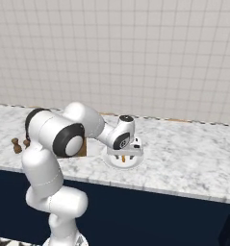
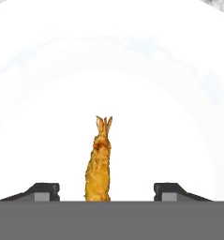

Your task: Pick up the knife from the drawer and place it on the cutting board. Then place the meat from the plate to the cutting board.

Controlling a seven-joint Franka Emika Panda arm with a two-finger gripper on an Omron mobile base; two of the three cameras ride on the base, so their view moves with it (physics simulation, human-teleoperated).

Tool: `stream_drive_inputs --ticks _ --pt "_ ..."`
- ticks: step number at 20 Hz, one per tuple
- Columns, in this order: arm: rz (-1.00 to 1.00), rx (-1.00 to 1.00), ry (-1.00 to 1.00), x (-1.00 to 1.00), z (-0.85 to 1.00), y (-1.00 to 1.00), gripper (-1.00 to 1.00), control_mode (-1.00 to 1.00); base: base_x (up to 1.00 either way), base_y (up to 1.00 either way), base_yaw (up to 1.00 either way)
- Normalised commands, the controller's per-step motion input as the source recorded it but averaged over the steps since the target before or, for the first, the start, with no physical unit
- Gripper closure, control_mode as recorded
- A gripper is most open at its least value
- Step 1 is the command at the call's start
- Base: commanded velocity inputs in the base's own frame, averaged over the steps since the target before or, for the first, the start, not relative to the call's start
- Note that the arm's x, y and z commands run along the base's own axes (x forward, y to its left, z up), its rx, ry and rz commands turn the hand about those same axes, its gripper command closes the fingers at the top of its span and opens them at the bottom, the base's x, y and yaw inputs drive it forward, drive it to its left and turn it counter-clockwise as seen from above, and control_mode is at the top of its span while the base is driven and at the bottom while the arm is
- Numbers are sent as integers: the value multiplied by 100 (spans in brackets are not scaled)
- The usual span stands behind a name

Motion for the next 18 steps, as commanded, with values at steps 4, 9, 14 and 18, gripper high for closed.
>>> stream_drive_inputs --ticks 4,9,14,18 --pt "3 -3 0 0 -39 27 100 -100 0 0 0" --pt "5 -1 0 0 -25 32 100 -100 0 0 0" --pt "7 0 0 0 -13 45 100 -100 0 0 0" --pt "4 0 0 -1 -4 11 100 -100 0 0 0"
